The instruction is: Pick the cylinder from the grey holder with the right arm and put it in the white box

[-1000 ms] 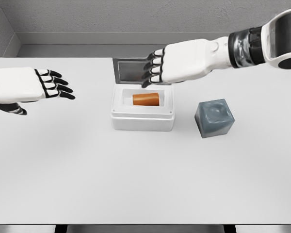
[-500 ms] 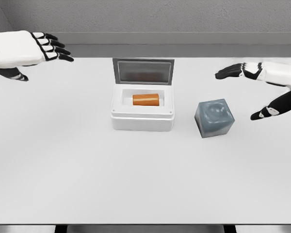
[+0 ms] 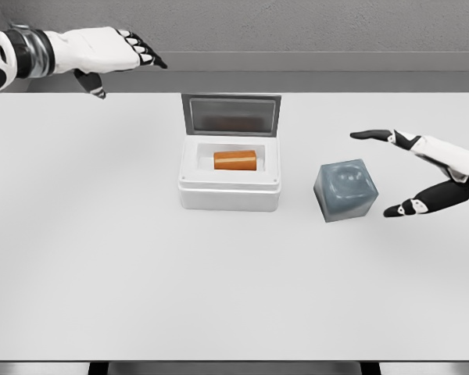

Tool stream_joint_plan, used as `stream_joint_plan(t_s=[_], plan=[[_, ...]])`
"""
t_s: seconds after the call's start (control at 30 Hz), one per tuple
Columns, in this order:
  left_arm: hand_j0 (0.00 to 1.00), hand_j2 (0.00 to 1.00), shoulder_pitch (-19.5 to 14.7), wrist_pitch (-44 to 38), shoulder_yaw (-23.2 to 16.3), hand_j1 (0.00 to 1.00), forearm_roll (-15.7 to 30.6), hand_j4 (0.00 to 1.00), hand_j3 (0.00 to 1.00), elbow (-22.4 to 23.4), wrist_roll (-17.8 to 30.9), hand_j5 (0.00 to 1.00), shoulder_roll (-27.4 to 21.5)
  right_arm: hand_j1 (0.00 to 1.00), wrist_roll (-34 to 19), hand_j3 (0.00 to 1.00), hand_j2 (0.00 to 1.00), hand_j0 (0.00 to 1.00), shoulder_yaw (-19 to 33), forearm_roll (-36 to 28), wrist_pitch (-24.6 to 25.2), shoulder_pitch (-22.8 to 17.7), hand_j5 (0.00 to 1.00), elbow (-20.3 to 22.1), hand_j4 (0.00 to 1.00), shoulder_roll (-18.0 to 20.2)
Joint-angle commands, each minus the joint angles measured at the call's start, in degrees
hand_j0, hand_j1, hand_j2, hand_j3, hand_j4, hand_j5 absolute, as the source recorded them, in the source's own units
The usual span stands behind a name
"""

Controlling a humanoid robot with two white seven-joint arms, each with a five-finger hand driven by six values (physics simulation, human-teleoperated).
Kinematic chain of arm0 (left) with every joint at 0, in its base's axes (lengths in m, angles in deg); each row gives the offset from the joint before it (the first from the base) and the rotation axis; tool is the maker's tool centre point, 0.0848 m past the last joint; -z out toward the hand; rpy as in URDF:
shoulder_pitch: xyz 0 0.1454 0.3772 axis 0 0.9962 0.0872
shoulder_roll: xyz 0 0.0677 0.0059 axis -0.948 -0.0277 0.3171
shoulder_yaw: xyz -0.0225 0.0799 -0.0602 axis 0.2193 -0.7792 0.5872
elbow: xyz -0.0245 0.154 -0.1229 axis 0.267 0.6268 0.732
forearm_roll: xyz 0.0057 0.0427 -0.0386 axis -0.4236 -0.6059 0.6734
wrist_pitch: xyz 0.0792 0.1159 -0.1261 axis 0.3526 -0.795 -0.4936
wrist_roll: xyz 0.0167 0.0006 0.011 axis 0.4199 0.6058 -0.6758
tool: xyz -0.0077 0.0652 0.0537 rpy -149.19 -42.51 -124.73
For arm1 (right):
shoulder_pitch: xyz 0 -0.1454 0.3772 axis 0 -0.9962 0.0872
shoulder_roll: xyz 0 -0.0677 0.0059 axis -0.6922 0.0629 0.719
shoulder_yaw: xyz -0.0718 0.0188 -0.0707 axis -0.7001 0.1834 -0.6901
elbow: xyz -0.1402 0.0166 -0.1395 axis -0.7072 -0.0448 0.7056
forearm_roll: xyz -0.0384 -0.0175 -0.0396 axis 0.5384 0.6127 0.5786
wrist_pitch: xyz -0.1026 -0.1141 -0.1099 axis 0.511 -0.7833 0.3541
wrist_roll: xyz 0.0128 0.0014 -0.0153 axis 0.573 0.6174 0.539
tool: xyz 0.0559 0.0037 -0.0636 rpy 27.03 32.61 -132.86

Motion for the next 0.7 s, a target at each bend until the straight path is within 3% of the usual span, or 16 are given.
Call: stream_joint_plan(t_s=[0.0, 0.2, 0.3, 0.37, 0.67], plan=[[1.0, 1.0, -0.17, -0.15, -0.08, 1.0, -1.31, 1.0, 1.0, 2.39, -0.03, 1.0, 2.18, 1.0, 0.02, 1.0, 1.0, 1.0, 1.01, -0.47, 0.16, -0.09, 1.0, -0.05, 1.0, -1.71], [1.0, 1.0, -1.05, -0.15, -0.26, 1.0, -1.66, 1.0, 1.0, 3.98, -0.03, 1.0, 3.94, 1.0, 0.02, 1.0, 1.0, 1.0, 1.8, -0.29, 0.16, -0.35, 1.0, -1.1, 1.0, -1.71], [1.0, 1.0, -3.25, -0.15, -1.58, 1.0, -2.54, 1.0, 1.0, 6.08, -0.03, 1.0, 5.61, 1.0, 0.02, 1.0, 1.0, 1.0, 1.89, -0.29, 0.16, -1.05, 1.0, -1.28, 1.0, -1.71], [1.0, 1.0, -4.31, -0.15, -1.67, 1.0, -4.12, 1.0, 1.0, 8.98, -0.03, 1.0, 7.37, 1.0, 0.02, 1.0, 1.0, 1.0, 2.85, -0.29, 0.16, -1.14, 1.0, -1.1, 1.0, -1.45], [1.0, 1.0, -5.36, -0.15, -1.75, 1.0, -10.62, 1.0, 1.0, 13.99, -0.03, 1.0, 11.67, 1.0, 0.02, 1.0, 1.0, 1.0, 6.37, -0.29, 0.16, -2.9, 1.0, -0.93, 1.0, -1.36]])
